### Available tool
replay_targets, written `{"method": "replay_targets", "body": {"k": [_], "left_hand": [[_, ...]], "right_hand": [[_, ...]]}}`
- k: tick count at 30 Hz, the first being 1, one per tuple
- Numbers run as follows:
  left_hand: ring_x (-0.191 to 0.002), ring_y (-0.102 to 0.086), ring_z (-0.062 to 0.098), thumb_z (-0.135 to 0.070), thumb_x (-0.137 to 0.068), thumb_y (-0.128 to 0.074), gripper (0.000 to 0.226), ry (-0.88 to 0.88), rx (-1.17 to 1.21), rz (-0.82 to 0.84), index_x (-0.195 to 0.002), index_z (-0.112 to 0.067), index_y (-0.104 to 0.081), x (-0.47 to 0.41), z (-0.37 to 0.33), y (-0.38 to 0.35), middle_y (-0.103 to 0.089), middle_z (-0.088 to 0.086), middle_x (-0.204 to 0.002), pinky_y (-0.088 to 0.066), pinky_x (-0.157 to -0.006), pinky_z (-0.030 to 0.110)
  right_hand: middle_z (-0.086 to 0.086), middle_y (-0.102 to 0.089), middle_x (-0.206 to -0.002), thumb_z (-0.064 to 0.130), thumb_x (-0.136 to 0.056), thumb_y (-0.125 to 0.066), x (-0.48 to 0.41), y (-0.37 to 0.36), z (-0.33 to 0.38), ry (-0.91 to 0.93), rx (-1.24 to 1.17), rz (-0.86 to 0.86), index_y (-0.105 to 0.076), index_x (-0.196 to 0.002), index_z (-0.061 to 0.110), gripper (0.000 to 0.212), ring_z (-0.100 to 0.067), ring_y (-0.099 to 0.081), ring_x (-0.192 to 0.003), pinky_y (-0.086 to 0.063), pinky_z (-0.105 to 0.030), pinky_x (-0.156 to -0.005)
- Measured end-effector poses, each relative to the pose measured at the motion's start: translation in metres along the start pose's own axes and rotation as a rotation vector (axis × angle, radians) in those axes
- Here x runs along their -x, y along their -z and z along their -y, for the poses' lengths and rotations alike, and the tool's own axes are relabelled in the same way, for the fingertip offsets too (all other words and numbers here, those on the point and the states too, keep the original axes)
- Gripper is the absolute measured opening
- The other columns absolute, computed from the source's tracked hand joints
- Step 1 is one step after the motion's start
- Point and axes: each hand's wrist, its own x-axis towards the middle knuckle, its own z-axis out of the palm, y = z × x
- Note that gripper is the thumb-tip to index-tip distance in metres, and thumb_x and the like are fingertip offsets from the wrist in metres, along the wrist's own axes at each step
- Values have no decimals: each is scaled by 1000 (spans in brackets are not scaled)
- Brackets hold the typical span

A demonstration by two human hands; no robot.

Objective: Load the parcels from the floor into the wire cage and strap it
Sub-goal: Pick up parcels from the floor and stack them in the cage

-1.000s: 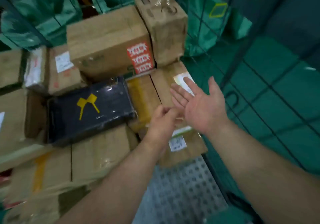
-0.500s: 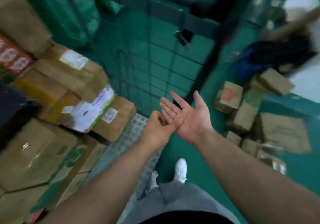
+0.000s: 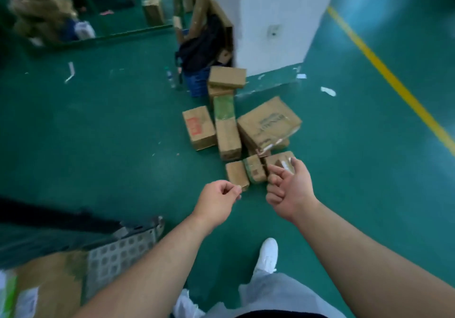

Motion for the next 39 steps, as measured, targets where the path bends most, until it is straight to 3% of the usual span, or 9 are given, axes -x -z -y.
{"method": "replay_targets", "body": {"k": [8,15,20,24,29,35,37,39], "left_hand": [[-69,-59,12,-32,-94,-74,27,29,2,17,-87,-6,-72,-83,-111,-124,-69,-2,-74,-47,-68,23],[-75,-63,13,-32,-99,-66,24,132,24,-53,-94,-9,-71,-141,-148,-137,-70,0,-81,-48,-67,23],[-73,-60,13,-22,-103,-59,21,243,63,-75,-95,-5,-70,-209,-155,-142,-69,3,-85,-45,-48,11],[-73,-58,17,-19,-97,-64,13,302,63,-32,-89,-9,-68,-271,-172,-150,-68,5,-84,-47,-58,23],[-83,-62,19,-20,-96,-68,8,296,51,-20,-97,-12,-70,-328,-201,-153,-70,4,-89,-48,-69,28],[-78,-59,20,-21,-105,-50,25,437,143,-78,-90,-10,-67,-392,-189,-165,-67,7,-87,-46,-63,28],[-69,-55,17,-17,-104,-49,21,519,177,-116,-89,-9,-63,-417,-173,-176,-63,9,-84,-46,-51,21],[-66,-54,16,-14,-102,-49,16,584,179,-137,-92,-9,-61,-438,-158,-189,-62,8,-85,-43,-50,22]], "right_hand": [[1,-42,-62,67,-94,-43,-52,110,145,25,79,-147,-63,-110,12,61,-13,-15,-48,-12,-25,-42],[2,-46,-62,66,-93,-43,-112,104,211,7,142,-155,-67,-112,13,61,-12,-23,-50,-18,-28,-50],[-2,-55,-71,60,-95,-44,-164,92,240,-79,140,-140,-68,-115,13,56,-15,-35,-56,-28,-33,-59],[-5,-61,-85,52,-99,-45,-193,87,279,-83,257,-187,-68,-116,13,49,-16,-44,-63,-37,-34,-64],[-4,-65,-92,47,-100,-51,-235,83,331,-55,439,-263,-69,-116,16,39,-17,-54,-71,-42,-32,-66],[-3,-60,-80,46,-101,-49,-308,94,368,-149,616,-281,-65,-114,13,38,-12,-28,-48,-22,-24,-40],[-2,-55,-73,48,-101,-48,-345,99,376,-219,692,-254,-64,-110,14,39,-11,-23,-46,-18,-23,-37],[-2,-55,-74,49,-101,-47,-383,107,379,-280,798,-223,-64,-109,14,40,-11,-25,-47,-19,-22,-39]]}}
